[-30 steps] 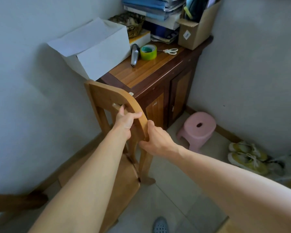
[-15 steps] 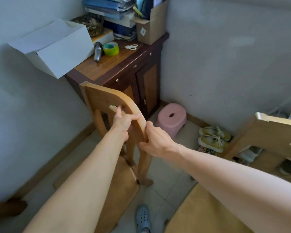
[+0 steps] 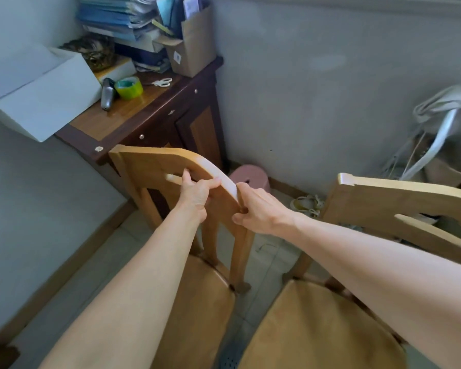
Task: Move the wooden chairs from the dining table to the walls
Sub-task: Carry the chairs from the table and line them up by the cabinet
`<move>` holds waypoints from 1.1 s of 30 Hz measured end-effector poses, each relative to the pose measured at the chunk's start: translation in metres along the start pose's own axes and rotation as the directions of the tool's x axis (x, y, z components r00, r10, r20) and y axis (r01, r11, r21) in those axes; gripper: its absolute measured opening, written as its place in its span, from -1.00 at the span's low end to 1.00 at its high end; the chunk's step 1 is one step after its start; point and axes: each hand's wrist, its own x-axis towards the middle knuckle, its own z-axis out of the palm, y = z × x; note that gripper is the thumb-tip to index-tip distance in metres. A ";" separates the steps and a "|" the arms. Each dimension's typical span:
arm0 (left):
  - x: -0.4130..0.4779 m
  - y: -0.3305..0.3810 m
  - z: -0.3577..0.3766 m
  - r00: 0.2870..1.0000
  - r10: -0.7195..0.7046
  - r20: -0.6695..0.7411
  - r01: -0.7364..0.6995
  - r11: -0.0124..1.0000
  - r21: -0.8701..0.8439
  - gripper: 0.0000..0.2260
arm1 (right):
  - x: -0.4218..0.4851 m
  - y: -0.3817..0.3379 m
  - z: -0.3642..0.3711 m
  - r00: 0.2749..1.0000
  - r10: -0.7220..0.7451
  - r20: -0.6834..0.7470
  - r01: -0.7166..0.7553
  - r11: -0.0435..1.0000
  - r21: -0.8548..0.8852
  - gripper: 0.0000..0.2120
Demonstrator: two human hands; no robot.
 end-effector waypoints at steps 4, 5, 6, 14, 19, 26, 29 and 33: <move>0.007 0.003 0.019 1.000 0.003 0.006 -0.003 1.000 -0.003 -0.13 | 0.003 0.014 -0.014 1.000 0.013 -0.007 -0.013 0.999 0.030 -0.57; 0.009 0.004 0.022 1.000 0.005 0.014 -0.005 1.000 -0.006 -0.13 | 0.004 0.017 -0.017 1.000 0.020 -0.004 -0.019 1.000 0.014 -0.53; 0.010 0.005 0.025 1.000 0.003 0.024 -0.002 1.000 -0.013 -0.13 | 0.004 0.020 -0.019 0.999 0.035 0.008 -0.035 0.999 -0.018 -0.51; 0.012 0.013 0.043 0.997 -0.010 0.072 0.014 0.999 -0.051 -0.15 | 0.004 0.037 -0.027 0.993 0.115 -0.018 -0.116 0.988 -0.102 -0.66; 0.012 0.016 0.065 0.993 -0.010 0.120 0.016 0.998 -0.057 -0.14 | 0.003 0.054 -0.042 0.988 0.145 -0.045 -0.149 0.982 -0.118 -0.66; 0.017 0.021 0.104 0.987 -0.032 0.157 0.049 0.993 -0.108 -0.12 | 0.005 0.083 -0.061 0.978 0.196 -0.067 -0.203 0.970 -0.133 -0.66; 0.019 0.023 0.117 0.985 -0.050 0.164 0.068 0.992 -0.103 -0.12 | 0.007 0.092 -0.066 0.975 0.210 -0.074 -0.219 0.966 -0.140 -0.65; 0.022 0.027 0.123 0.987 -0.054 0.153 0.073 0.990 -0.121 -0.11 | 0.013 0.095 -0.069 0.974 0.214 -0.072 -0.222 0.965 -0.139 -0.65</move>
